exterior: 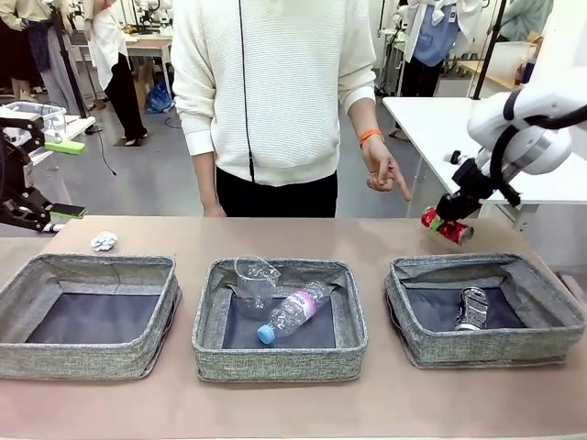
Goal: Sort the waste into the appropriate baskets.
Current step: Pick up the waste item pointed out by the person.
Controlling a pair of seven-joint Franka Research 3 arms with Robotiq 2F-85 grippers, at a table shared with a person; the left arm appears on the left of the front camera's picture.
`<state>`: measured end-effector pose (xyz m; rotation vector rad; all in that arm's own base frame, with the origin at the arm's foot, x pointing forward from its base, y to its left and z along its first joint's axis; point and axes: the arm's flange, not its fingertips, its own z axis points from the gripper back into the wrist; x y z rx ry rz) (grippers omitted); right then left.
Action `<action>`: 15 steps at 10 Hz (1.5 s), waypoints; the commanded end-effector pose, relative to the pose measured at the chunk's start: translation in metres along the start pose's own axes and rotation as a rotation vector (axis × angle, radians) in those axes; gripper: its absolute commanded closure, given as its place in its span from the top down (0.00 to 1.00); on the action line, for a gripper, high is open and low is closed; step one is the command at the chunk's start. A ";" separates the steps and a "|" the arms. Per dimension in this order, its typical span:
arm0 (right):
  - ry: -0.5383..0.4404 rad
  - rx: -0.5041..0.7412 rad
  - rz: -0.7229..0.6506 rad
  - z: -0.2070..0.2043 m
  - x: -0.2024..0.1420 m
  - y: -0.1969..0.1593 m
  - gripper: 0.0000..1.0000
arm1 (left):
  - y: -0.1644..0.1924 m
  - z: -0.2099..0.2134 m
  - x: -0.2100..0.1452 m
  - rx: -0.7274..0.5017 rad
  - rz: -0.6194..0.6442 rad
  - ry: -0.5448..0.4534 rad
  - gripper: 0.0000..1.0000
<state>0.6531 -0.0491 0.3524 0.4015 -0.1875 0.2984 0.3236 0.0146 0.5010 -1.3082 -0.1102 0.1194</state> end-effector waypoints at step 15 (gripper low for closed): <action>-0.059 -0.318 -0.527 0.188 -0.001 0.294 0.33 | -0.001 0.000 -0.001 -0.011 -0.016 0.002 1.00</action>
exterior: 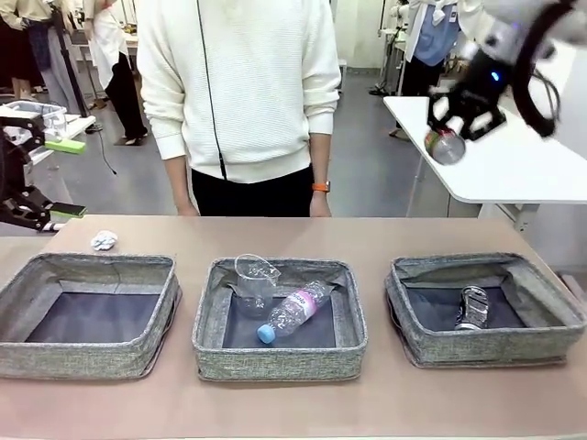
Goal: Sort the waste into the appropriate baskets.
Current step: Pick up the waste item pointed out by the person.
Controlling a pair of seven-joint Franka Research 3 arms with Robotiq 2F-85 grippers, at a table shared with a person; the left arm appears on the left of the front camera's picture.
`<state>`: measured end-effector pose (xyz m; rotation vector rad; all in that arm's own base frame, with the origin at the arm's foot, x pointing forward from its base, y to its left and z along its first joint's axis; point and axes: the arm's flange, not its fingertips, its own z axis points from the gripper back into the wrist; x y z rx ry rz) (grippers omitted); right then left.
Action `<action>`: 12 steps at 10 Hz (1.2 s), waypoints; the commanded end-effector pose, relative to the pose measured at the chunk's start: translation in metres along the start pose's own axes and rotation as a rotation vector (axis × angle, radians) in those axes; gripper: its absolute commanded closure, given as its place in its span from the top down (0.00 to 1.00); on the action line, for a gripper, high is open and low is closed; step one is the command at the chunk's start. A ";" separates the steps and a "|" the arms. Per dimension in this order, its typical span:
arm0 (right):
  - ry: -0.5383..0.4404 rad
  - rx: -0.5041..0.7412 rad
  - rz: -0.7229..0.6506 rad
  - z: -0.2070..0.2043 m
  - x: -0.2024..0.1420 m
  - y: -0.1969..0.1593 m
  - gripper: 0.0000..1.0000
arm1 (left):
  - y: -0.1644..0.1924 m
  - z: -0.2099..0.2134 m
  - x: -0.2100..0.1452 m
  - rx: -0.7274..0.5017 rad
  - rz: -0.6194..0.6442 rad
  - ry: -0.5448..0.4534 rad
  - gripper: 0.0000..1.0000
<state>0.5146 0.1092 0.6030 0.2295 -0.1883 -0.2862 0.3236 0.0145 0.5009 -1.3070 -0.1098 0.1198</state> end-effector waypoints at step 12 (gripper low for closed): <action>0.191 -0.084 0.191 0.112 -0.099 0.310 0.33 | -0.001 0.000 -0.001 -0.012 -0.017 0.002 1.00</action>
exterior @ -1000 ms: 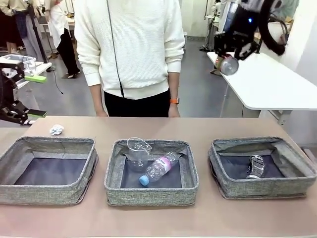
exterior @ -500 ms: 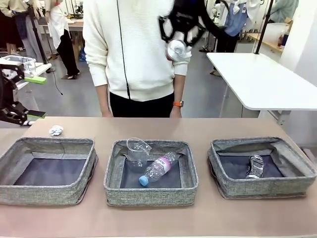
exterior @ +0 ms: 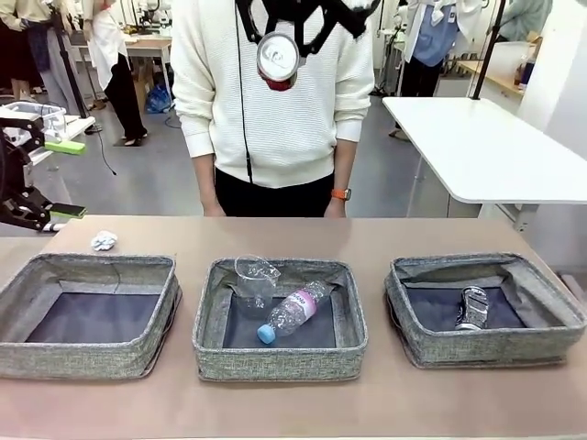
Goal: Sort the waste into the appropriate baskets.
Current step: Pick up the waste item pointed out by the person.
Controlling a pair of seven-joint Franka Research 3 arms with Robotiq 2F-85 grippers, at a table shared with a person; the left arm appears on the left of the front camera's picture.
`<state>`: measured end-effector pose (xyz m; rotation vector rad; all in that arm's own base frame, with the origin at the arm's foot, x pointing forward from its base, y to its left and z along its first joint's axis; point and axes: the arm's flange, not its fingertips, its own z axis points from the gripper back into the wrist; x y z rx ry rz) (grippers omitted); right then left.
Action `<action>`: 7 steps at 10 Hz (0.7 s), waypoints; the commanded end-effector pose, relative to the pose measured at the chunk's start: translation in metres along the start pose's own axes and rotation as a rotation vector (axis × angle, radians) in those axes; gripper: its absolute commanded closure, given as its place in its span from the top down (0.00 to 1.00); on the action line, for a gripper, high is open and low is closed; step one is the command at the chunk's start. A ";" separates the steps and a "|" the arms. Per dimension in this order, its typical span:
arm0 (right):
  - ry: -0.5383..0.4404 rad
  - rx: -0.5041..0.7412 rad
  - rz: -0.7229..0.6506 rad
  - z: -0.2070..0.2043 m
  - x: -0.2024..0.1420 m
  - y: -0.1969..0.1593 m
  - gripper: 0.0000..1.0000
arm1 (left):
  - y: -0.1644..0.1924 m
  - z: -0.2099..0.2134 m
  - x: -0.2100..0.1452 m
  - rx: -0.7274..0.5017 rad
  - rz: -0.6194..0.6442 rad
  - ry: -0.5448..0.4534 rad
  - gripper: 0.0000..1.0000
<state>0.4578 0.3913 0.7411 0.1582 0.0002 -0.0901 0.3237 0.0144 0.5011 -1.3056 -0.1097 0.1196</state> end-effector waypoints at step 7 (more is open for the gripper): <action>-0.010 0.014 0.002 0.009 -0.002 -0.001 0.33 | -0.001 0.000 -0.001 -0.013 -0.017 0.001 1.00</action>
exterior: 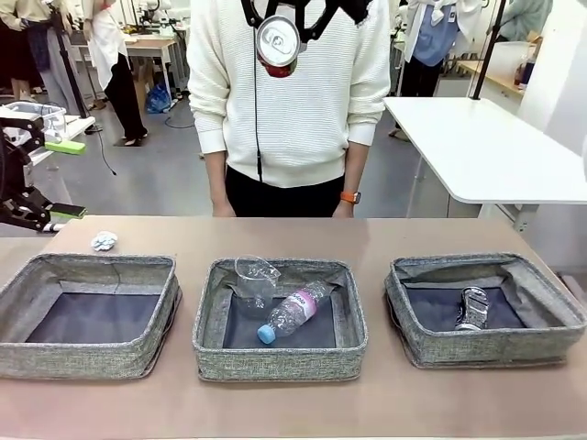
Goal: Sort the waste into the appropriate baskets.
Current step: Pick up the waste item pointed out by the person, then place the picked waste into the Fabric basket indicated by the person.
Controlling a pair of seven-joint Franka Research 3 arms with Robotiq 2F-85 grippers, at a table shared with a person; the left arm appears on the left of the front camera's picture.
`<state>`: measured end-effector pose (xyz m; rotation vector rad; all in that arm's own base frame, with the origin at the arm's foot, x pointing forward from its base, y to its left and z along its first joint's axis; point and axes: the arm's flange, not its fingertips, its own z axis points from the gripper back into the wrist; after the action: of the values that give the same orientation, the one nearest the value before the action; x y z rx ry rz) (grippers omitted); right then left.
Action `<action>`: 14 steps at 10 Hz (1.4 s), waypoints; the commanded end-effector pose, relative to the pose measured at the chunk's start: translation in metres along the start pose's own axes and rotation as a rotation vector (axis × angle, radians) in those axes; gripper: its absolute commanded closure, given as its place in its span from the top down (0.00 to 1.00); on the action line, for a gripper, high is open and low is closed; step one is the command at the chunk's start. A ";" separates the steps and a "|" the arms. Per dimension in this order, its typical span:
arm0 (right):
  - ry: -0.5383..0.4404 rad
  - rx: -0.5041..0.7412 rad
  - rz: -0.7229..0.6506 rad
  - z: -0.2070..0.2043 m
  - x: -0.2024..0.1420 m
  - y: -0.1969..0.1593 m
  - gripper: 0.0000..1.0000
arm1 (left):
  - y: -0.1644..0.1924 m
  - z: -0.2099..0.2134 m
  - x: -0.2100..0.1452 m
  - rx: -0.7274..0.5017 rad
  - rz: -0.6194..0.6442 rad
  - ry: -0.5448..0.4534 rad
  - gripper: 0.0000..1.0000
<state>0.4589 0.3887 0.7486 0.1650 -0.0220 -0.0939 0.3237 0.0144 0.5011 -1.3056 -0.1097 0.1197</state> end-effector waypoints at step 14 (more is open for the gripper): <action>0.012 0.006 0.004 0.001 -0.003 0.000 0.33 | -0.001 0.000 -0.001 -0.013 -0.017 0.001 1.00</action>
<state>0.4589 0.3888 0.7486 0.1650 -0.0220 -0.0939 0.3237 0.0144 0.5011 -1.3056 -0.1097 0.1197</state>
